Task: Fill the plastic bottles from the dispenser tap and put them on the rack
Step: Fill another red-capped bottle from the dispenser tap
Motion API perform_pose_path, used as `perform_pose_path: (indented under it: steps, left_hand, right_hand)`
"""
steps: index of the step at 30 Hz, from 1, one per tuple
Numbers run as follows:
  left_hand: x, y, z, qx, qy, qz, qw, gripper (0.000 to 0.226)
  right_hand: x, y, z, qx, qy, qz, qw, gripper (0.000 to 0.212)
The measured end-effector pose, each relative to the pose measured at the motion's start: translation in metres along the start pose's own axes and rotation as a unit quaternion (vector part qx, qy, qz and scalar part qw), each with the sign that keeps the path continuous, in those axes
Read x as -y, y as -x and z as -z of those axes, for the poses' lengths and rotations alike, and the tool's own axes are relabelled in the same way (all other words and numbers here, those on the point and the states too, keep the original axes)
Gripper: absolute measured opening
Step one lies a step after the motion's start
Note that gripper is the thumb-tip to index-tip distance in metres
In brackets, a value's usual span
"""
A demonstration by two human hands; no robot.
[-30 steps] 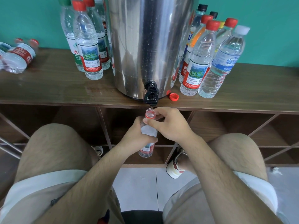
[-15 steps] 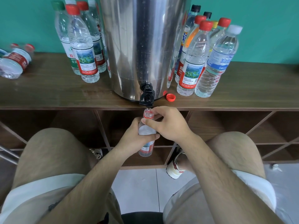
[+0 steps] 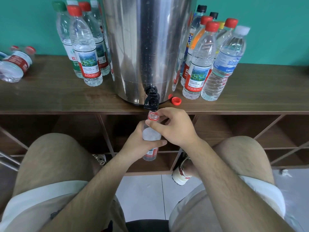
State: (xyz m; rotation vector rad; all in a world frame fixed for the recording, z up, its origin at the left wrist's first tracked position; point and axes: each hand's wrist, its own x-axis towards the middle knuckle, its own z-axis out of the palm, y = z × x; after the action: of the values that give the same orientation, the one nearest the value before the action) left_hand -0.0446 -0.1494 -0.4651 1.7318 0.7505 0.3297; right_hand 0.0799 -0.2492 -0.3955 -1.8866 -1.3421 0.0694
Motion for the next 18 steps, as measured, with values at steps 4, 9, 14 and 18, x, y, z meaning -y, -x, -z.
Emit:
perform_pose_path:
  steps: [4,9,14,18]
  left_hand:
    - [-0.0012,0.0000,0.0004,-0.006,-0.004,-0.013,1.000,0.084]
    - [-0.0011,-0.0005,-0.0011,-0.009,-0.011,-0.021,1.000,0.082]
    - [-0.0017,0.0005,-0.0004,-0.023,-0.018,-0.022,0.999,0.070]
    - [-0.0012,0.0017,-0.0006,-0.030,-0.019,-0.018,0.999,0.067]
  right_hand:
    - [0.0021,0.0009,-0.0016,-0.021,0.001,0.006,1.000,0.025]
    - [0.0014,0.0018,-0.0022,-0.034,-0.002,0.015,0.999,0.024]
    - [0.0004,0.0017,-0.0037,-0.041,-0.013,0.019,0.999,0.031]
    - [-0.0017,0.0008,-0.0059,-0.039,-0.023,0.015,0.999,0.035]
